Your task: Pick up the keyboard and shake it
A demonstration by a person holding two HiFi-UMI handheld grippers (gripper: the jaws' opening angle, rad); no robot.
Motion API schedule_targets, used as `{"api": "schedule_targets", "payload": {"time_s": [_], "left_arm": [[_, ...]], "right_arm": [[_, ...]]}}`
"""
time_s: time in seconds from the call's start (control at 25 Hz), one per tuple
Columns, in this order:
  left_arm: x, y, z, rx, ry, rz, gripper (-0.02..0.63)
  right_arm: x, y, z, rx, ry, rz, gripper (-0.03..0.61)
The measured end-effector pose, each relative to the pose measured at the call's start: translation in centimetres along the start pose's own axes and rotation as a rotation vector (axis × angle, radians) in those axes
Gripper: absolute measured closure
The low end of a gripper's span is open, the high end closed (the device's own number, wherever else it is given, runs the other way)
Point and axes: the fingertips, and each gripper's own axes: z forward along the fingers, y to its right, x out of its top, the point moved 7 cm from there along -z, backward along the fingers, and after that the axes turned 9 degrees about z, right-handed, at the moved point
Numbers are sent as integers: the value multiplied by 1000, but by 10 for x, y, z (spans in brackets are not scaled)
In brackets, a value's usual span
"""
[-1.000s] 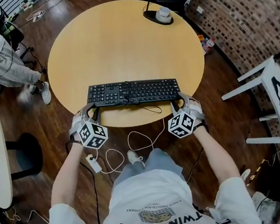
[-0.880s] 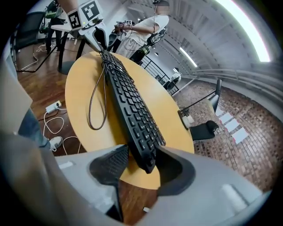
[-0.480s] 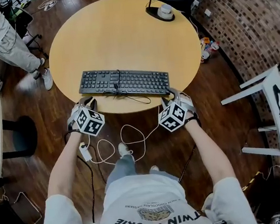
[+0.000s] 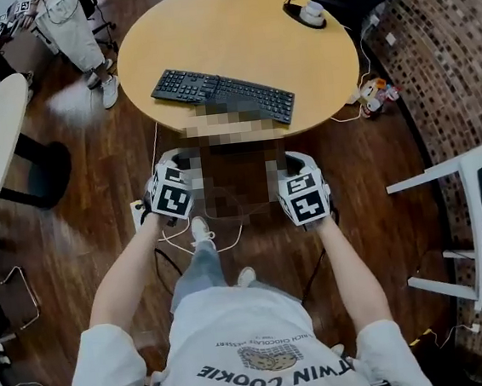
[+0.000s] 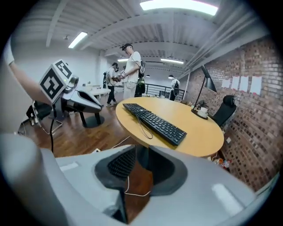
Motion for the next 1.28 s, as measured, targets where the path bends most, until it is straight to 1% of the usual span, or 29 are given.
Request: {"api": "schedule_targets", "payload": {"time_s": [0.16,0.28,0.4,0.56,0.72,0.96,1.28], "left_arm": [[0,45,-47,-16,44,-88,606],[-1,66,-79,-21,82,-181,606],[-2,86,-109,-28,108,-230,606],[-9,108,-147,-19,140,-266,606],[-23,120,-184,14,181,-307,606],[-59,143,-242,26,210,-356,606],[-99,170,-317,7,232,-341,606]], "right_arm": [[-15,-32,-38,57,48,67,498],[-18,-60,-61,113,88,127,531],[-22,-90,-79,156,119,171,546],[-24,-134,-97,206,148,219,555],[-29,-177,-115,230,182,266,569],[-52,-240,-151,220,210,313,577],[-79,-311,-206,180,229,327,578]]}}
